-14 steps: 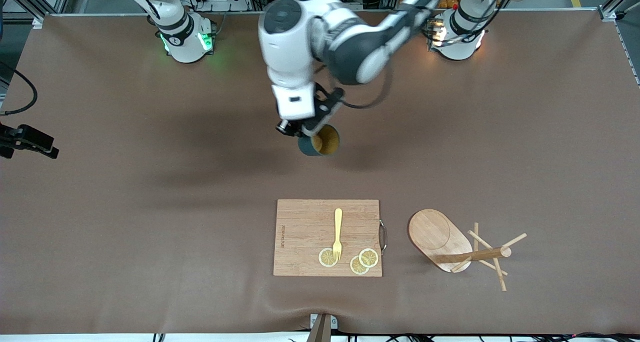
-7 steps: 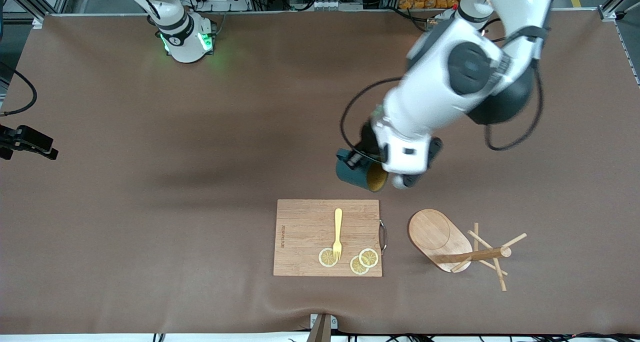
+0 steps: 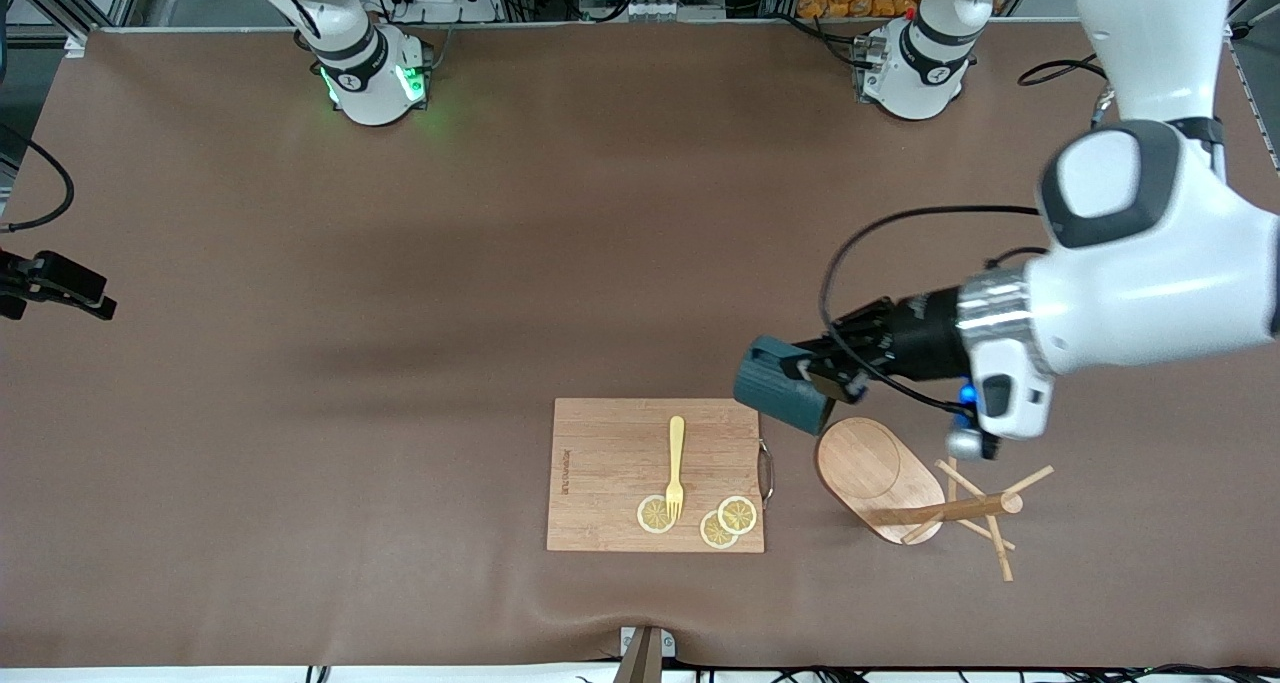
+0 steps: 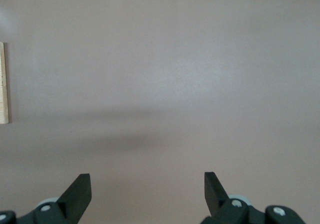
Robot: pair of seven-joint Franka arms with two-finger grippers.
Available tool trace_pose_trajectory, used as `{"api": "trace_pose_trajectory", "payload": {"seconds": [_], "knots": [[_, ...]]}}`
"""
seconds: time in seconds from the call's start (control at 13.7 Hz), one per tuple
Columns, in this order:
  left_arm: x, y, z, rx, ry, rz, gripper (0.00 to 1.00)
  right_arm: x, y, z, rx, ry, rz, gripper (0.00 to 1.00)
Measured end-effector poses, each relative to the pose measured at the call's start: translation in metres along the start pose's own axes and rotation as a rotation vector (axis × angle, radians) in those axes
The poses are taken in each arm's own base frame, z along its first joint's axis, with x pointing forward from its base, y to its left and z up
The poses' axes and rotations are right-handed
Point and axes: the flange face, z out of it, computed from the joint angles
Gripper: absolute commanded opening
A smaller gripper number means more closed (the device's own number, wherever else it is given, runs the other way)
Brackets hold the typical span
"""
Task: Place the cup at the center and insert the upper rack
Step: 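Guide the mug's opening over a mug-tree peg with the left gripper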
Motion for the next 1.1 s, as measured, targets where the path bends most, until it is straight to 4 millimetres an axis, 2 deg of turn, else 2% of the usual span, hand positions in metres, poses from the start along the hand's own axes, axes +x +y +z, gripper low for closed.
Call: {"api": "trace_pose_trajectory", "payload": {"seconds": [0.15, 0.66, 1.1], "knots": [[0.03, -0.009, -0.012, -0.055, -0.058, -0.003, 0.0, 0.0, 0.0, 0.0, 0.001, 0.001, 0.0, 1.0], [0.112, -0.043, -0.03, -0.171, -0.223, -0.036, 0.0, 0.0, 0.0, 0.001, 0.001, 0.001, 0.0, 1.0], [0.187, -0.087, -0.041, -0.226, -0.261, -0.054, 0.0, 0.001, 0.0, 0.002, 0.002, 0.0, 0.0, 1.0]]}}
